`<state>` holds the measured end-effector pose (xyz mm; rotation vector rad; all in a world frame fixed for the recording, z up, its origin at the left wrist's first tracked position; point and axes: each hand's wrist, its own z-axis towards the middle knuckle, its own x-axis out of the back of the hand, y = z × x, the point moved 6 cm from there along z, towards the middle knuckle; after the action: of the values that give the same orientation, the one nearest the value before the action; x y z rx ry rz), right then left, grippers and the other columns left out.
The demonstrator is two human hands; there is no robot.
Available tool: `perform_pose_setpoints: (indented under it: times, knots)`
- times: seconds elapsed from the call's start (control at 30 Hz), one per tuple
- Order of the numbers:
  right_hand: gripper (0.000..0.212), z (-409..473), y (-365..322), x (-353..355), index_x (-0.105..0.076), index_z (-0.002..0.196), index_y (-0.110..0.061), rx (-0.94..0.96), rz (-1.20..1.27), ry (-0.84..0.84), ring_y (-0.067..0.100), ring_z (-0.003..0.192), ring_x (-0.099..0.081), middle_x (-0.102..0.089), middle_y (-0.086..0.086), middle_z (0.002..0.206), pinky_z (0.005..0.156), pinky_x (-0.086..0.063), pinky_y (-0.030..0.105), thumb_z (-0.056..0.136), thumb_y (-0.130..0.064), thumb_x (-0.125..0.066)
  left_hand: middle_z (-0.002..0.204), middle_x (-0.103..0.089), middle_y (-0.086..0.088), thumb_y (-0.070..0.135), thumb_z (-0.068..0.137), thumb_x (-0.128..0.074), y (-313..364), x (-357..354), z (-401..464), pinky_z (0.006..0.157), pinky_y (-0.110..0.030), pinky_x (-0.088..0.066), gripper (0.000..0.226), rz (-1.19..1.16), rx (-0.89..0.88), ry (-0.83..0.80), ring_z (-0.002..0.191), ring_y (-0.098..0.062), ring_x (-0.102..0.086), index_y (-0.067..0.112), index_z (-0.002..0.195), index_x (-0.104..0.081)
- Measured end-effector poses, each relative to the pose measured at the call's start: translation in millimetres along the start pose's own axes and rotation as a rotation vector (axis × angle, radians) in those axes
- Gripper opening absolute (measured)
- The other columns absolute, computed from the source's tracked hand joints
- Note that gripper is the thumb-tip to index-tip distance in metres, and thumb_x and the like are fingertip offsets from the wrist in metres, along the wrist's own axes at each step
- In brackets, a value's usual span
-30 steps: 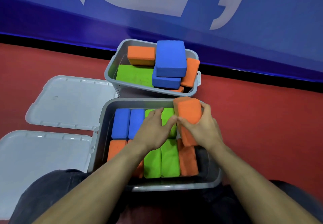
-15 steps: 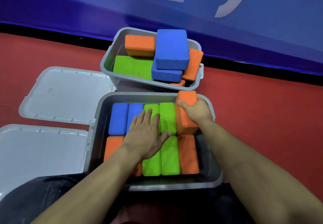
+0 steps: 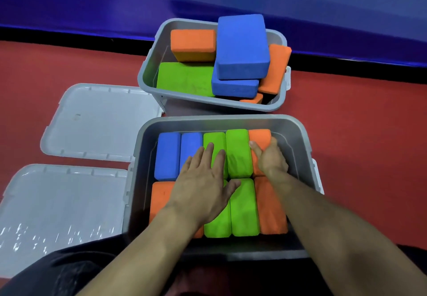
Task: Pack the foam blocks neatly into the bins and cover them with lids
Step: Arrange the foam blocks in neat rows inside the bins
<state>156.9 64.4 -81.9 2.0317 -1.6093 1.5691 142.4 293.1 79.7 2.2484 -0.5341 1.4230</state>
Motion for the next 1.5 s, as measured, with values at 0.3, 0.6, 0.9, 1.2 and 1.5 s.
perform_pose_setpoints:
  times: [0.3, 0.6, 0.9, 1.2, 1.5]
  knots:
    - [0.070, -49, -9, -38, 0.015, 0.156, -0.048, 0.336, -0.468, -0.078, 0.031, 0.150, 0.030, 0.032, -0.008, 0.164, 0.115, 0.007, 0.073, 0.097, -0.074, -0.012, 0.169, 0.002, -0.009, 0.064, 0.101, -0.025, -13, -39, 5, 0.126, -0.044, -0.010, 0.078, -0.068, 0.092, -0.099, 0.155, -0.028, -0.003, 0.019, 0.161, -0.005]
    - [0.069, -47, -6, -46, 0.030, 0.147, -0.045, 0.287, -0.572, -0.059, 0.033, 0.149, 0.032, 0.040, -0.005, 0.160, 0.116, 0.010, 0.070, 0.097, -0.072, -0.008, 0.157, 0.041, 0.003, 0.076, 0.094, -0.021, -40, -112, 36, 0.123, -0.057, 0.004, 0.086, -0.014, 0.138, -0.239, 0.149, -0.029, 0.031, 0.038, 0.151, 0.031]
    - [0.073, -40, -4, -35, 0.024, 0.151, -0.050, 0.328, -0.535, -0.270, 0.028, 0.147, 0.038, 0.044, -0.013, 0.157, 0.118, 0.011, 0.063, 0.096, -0.075, -0.017, 0.165, 0.024, 0.006, 0.078, 0.090, -0.027, -59, -122, 48, 0.125, -0.048, -0.001, 0.085, -0.177, 0.076, -0.182, 0.154, -0.025, 0.019, 0.041, 0.159, 0.007]
    - [0.074, -60, 48, 80, -0.016, 0.161, -0.029, 0.578, -1.187, -0.378, 0.020, 0.157, 0.001, -0.011, -0.002, 0.170, 0.126, 0.001, 0.045, 0.100, -0.069, -0.024, 0.159, -0.022, -0.024, 0.065, 0.089, -0.056, -158, -100, -18, 0.119, -0.057, -0.019, 0.100, -0.628, 1.013, 0.166, 0.146, -0.044, -0.023, 0.003, 0.156, -0.013]
    - [0.074, -47, 85, 132, -0.043, 0.150, -0.024, 0.351, -0.877, -0.107, 0.022, 0.148, -0.034, -0.043, 0.005, 0.157, 0.125, -0.007, 0.051, 0.096, -0.073, -0.028, 0.143, -0.050, -0.024, 0.062, 0.090, -0.055, -76, -90, 28, 0.108, -0.048, -0.042, 0.086, -0.721, 0.642, 0.137, 0.131, -0.041, -0.050, -0.003, 0.145, -0.039]
